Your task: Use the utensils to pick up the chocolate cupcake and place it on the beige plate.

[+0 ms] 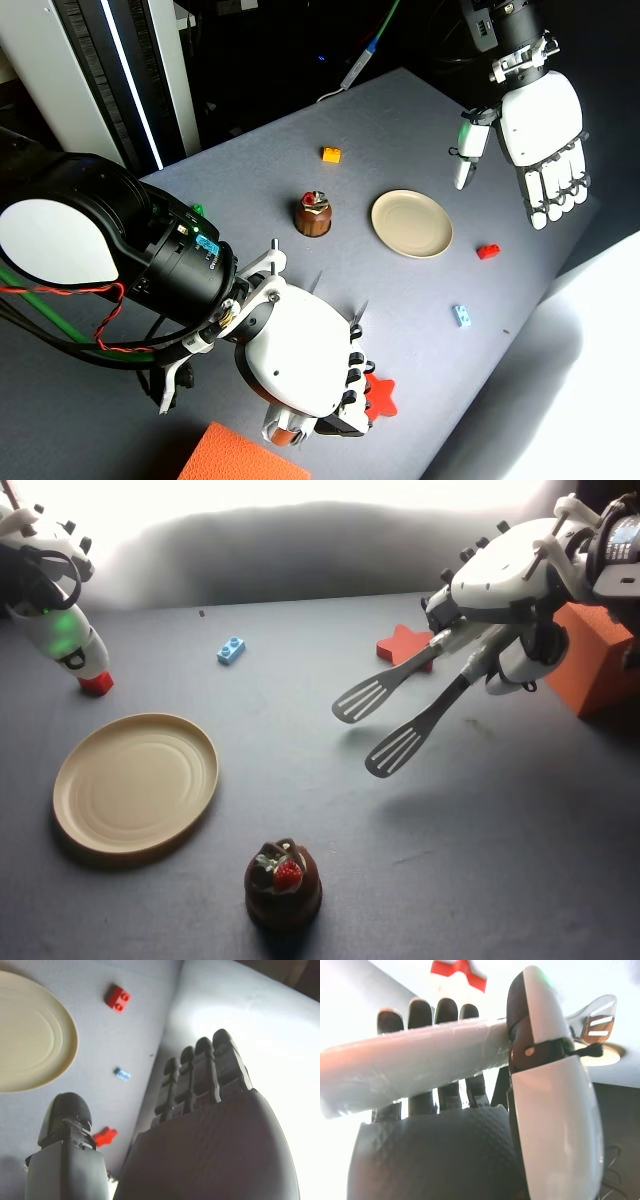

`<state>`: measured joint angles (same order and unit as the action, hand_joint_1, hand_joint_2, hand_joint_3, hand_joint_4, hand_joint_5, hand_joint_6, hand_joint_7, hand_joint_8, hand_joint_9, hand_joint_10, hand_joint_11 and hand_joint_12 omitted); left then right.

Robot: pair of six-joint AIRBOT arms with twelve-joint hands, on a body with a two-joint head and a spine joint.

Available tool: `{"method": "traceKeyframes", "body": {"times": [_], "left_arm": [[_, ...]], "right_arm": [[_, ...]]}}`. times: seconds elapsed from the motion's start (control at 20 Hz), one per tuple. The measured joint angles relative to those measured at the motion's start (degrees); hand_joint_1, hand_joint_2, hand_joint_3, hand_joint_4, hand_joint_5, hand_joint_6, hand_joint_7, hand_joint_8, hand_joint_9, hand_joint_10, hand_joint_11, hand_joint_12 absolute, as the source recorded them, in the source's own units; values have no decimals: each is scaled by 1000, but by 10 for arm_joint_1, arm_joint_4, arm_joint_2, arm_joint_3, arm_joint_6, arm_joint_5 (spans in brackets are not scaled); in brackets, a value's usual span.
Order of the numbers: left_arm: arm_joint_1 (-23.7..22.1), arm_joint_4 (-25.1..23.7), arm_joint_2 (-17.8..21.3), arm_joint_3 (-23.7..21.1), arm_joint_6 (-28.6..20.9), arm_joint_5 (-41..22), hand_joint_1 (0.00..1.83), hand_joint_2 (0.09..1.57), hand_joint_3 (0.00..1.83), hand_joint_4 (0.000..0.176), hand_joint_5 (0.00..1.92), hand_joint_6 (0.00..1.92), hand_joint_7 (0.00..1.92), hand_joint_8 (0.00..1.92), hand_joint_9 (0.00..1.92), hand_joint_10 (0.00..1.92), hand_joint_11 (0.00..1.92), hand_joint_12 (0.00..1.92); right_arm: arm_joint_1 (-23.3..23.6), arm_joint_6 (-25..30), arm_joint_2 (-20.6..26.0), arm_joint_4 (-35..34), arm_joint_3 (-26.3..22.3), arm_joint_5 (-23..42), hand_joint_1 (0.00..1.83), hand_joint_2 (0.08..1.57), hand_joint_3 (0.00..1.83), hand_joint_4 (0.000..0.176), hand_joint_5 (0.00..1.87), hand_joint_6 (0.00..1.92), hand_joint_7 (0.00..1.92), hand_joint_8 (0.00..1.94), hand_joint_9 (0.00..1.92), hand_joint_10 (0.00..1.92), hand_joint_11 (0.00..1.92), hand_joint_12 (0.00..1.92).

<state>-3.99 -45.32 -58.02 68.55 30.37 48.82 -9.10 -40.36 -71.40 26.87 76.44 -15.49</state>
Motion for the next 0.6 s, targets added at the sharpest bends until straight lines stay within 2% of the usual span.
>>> {"method": "traceKeyframes", "body": {"times": [0.05,0.2,0.3,0.35,0.4,0.45,0.5,0.55,0.6], "left_arm": [[0,0,0,0,0,0,338,1130,1,0,45,5,37,3,39,4,9,4],[0,0,0,0,0,0,351,1118,0,0,36,1,34,0,39,2,7,4],[0,0,0,0,0,1,342,1118,0,0,22,0,32,0,28,0,2,3],[0,0,0,0,0,0,343,1118,0,0,34,5,43,5,30,2,4,3],[0,0,0,0,0,0,349,1121,0,0,32,4,34,1,22,0,0,0],[0,0,0,0,0,1,337,1127,2,0,19,1,20,0,10,0,0,0],[0,0,0,0,0,1,333,1128,2,0,16,0,18,1,8,0,0,0],[0,0,0,0,0,0,334,1125,1,0,25,4,21,2,8,0,0,0],[0,0,0,0,0,1,342,1123,0,0,27,4,15,0,4,0,0,0]], "right_arm": [[2,0,2,0,-2,3,985,1179,13,0,419,910,388,1287,309,1553,209,1920],[4,0,12,3,-11,16,1001,1174,6,0,422,906,401,1256,336,1546,278,1921],[4,0,18,8,-21,24,1013,1169,1,0,435,958,414,1330,361,1620,378,1921],[4,0,21,8,-24,24,1002,1269,13,0,594,1390,405,1458,355,1735,404,1921],[4,0,24,10,-29,27,987,1309,10,0,598,1517,379,1540,357,1800,448,1921],[4,0,26,10,-31,28,993,1319,6,0,597,1544,388,1563,362,1826,463,1921],[4,0,28,10,-34,28,1025,1309,0,0,616,1519,388,1542,363,1814,479,1921],[4,0,29,10,-35,28,1019,1212,0,0,445,1225,404,1476,378,1761,467,1921],[4,0,31,10,-36,30,1016,1179,0,0,424,1131,414,1443,392,1748,483,1921]]}}
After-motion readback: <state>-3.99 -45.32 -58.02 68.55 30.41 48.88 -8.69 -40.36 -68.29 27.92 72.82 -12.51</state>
